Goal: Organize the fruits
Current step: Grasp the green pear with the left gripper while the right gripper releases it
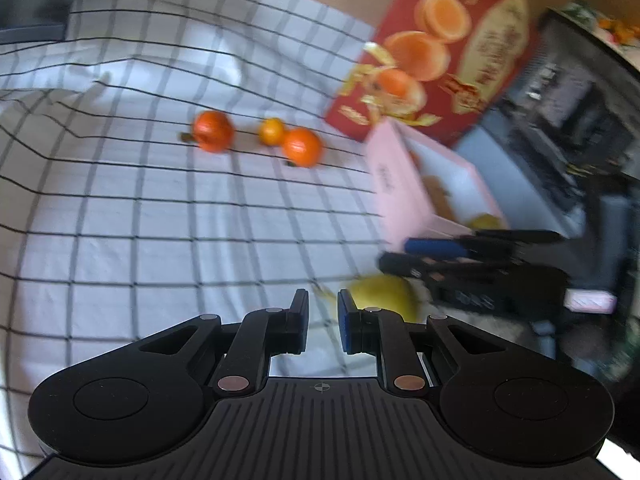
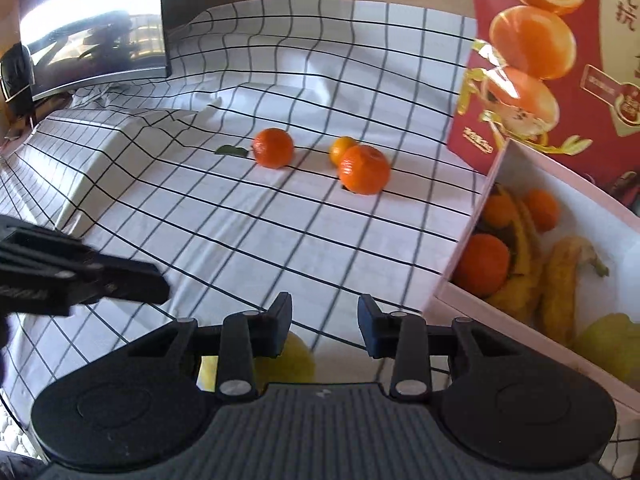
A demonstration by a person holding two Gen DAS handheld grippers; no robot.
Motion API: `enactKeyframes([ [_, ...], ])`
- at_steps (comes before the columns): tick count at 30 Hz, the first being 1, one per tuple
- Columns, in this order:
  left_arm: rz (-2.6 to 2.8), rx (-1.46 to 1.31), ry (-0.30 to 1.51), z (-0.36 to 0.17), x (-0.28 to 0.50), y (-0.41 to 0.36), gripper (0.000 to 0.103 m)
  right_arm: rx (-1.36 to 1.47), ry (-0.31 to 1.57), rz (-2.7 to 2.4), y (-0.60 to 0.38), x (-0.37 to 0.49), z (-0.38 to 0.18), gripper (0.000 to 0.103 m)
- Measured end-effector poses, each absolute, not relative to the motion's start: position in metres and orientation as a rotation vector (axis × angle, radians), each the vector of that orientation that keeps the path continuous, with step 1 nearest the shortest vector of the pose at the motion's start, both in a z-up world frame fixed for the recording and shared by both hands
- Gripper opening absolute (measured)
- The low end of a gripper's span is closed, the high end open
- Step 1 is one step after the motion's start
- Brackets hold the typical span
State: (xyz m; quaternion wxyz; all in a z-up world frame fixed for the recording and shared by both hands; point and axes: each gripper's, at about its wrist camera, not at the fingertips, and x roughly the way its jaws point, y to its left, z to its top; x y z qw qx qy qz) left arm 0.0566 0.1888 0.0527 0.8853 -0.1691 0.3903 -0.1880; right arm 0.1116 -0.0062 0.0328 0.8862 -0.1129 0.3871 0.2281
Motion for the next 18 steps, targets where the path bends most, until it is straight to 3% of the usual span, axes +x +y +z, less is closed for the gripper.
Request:
enactKeyframes([
  [10, -0.408, -0.413, 0.833, 0.042, 0.073, 0.168, 0.018, -0.126, 0.837, 0.443, -0.036, 0.093, 0.03, 0.036],
  [18, -0.434, -0.274, 0.834, 0.053, 0.08, 0.154, 0.018, -0.091, 0.81, 0.465, -0.034, 0.075, 0.037, 0.036],
])
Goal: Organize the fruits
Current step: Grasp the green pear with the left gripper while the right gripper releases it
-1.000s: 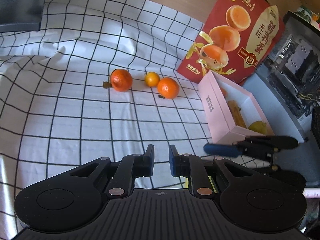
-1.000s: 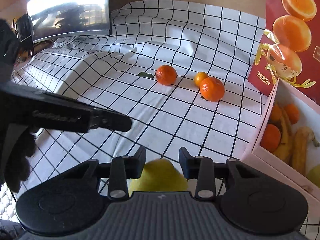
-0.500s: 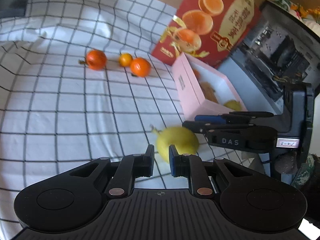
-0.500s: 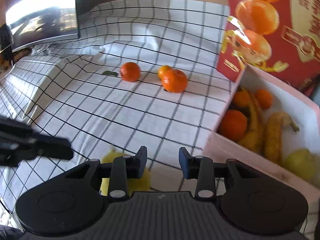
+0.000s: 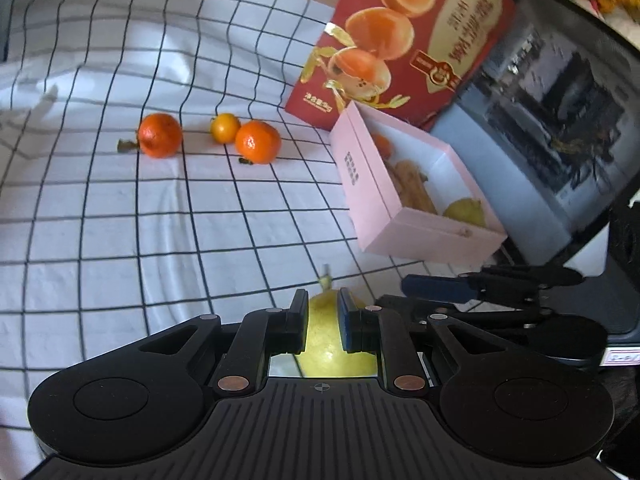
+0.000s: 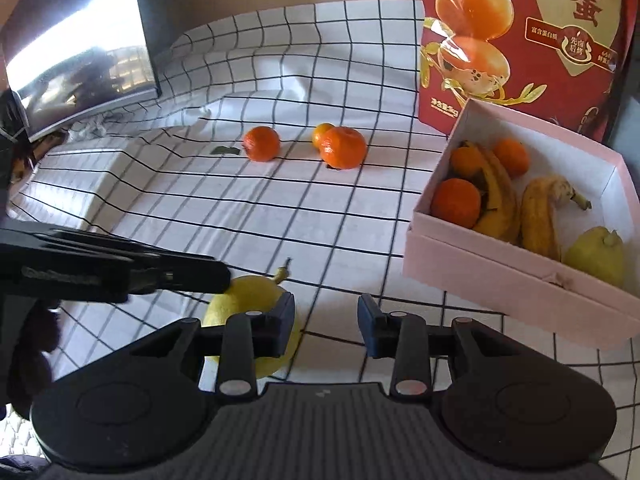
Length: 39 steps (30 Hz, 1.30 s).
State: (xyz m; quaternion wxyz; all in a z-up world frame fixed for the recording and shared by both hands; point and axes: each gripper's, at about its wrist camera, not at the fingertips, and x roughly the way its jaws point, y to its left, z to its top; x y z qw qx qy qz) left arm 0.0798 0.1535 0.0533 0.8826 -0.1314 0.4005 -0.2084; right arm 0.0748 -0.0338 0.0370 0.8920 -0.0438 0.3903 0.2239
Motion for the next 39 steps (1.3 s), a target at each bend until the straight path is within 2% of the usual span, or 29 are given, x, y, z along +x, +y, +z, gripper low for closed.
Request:
enactKeyframes([
  [17, -0.575, -0.028, 0.892, 0.064, 0.041, 0.158, 0.019, -0.073, 0.83, 0.593, -0.02, 0.03, 0.041, 0.036],
  [23, -0.627, 0.079, 0.837, 0.074, 0.031, 0.144, 0.019, -0.121, 0.848, 0.635, -0.011, 0.02, 0.035, 0.038],
  [30, -0.651, 0.233, 0.819, 0.075, 0.027, 0.133, 0.026, -0.173, 0.847, 0.672, 0.004, 0.014, 0.027, 0.042],
  [33, -0.621, 0.244, 0.815, 0.073, 0.027, 0.133, 0.027, -0.217, 0.864, 0.67, 0.002, 0.01, 0.024, 0.045],
  [35, -0.617, 0.244, 0.815, 0.073, 0.025, 0.132, 0.027, -0.229, 0.883, 0.649, -0.006, 0.01, 0.02, 0.052],
  [37, -0.624, 0.266, 0.807, 0.073, 0.022, 0.128, 0.032, -0.233, 0.902, 0.615, -0.016, 0.01, 0.016, 0.054],
  [39, -0.636, 0.289, 0.802, 0.072, 0.019, 0.125, 0.043, -0.237, 0.919, 0.577, -0.023, 0.013, 0.01, 0.055],
])
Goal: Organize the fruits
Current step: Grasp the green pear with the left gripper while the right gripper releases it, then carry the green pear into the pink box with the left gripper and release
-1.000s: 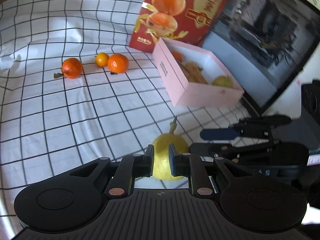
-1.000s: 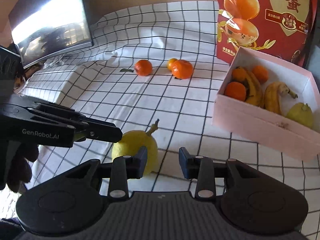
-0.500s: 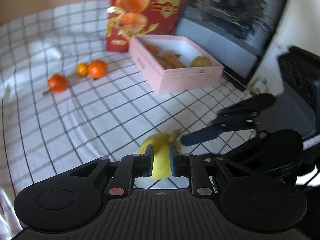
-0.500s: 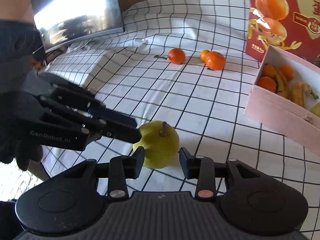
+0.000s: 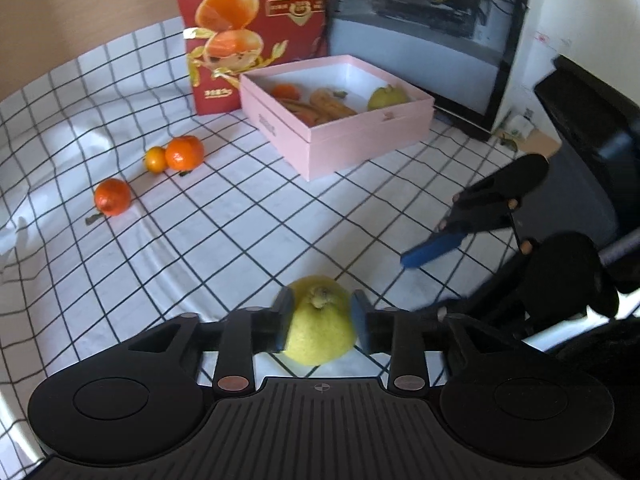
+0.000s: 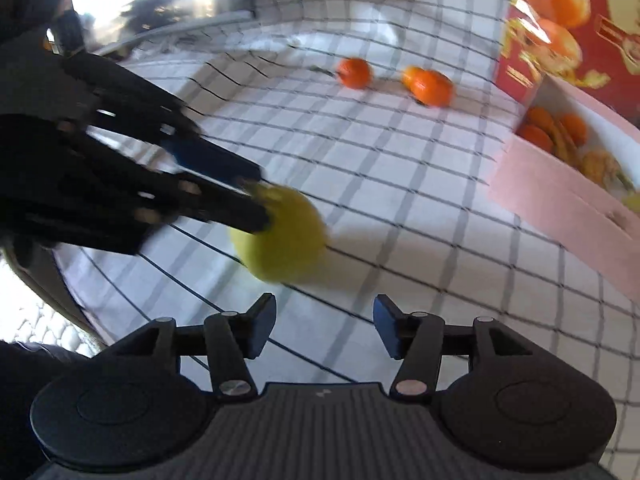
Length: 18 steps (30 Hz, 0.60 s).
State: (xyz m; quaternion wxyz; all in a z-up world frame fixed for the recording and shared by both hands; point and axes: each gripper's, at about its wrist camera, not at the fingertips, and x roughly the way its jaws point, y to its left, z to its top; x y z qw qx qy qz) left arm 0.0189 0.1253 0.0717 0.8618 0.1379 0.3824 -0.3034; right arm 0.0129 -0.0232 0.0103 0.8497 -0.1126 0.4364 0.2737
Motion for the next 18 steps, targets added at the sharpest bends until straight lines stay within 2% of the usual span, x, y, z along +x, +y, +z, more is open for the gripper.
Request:
enactKeyframes([
  [4, -0.655, 0.298, 0.806, 0.071, 0.018, 0.123, 0.051, -0.23, 0.938, 0.509, -0.036, 0.017, 0.0, 0.057],
  [18, -0.589, 0.124, 0.864, 0.051, 0.042, 0.129, 0.063, -0.245, 0.877, 0.419, -0.033, 0.015, -0.012, 0.089],
])
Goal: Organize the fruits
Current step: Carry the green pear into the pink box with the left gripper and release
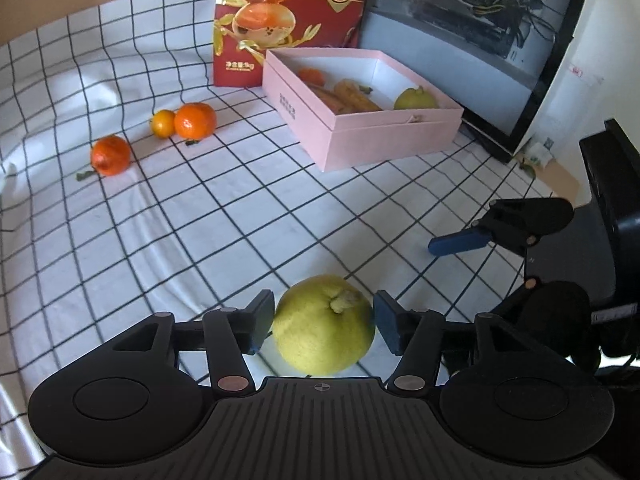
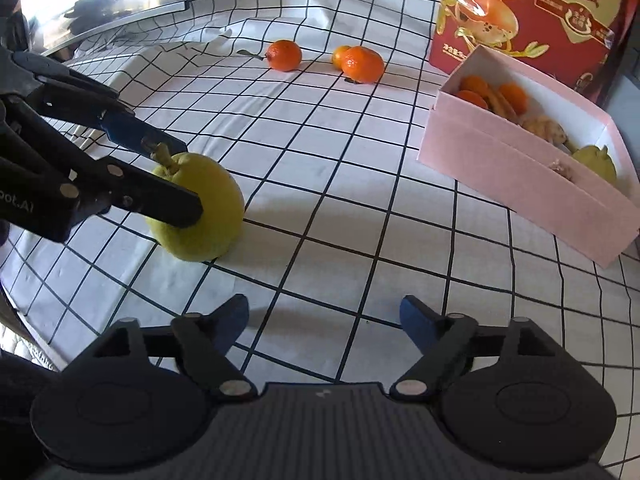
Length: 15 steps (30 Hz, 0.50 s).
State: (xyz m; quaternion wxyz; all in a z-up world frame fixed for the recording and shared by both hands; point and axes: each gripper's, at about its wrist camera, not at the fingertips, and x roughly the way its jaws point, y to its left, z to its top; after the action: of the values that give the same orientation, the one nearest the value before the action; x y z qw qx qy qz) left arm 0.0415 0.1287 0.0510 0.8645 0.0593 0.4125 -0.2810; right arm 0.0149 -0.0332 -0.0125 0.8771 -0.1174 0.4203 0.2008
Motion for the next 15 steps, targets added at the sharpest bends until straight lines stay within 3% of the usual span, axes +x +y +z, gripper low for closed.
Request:
enactKeyframes([
  [7, -0.573, 0.135, 0.856, 0.04, 0.041, 0.128, 0.066, -0.228, 0.873, 0.397, -0.034, 0.016, -0.018, 0.103],
  [15, -0.574, 0.107, 0.901, 0.024, 0.048, 0.126, 0.068, -0.223, 0.875, 0.375, -0.034, 0.014, -0.019, 0.103],
])
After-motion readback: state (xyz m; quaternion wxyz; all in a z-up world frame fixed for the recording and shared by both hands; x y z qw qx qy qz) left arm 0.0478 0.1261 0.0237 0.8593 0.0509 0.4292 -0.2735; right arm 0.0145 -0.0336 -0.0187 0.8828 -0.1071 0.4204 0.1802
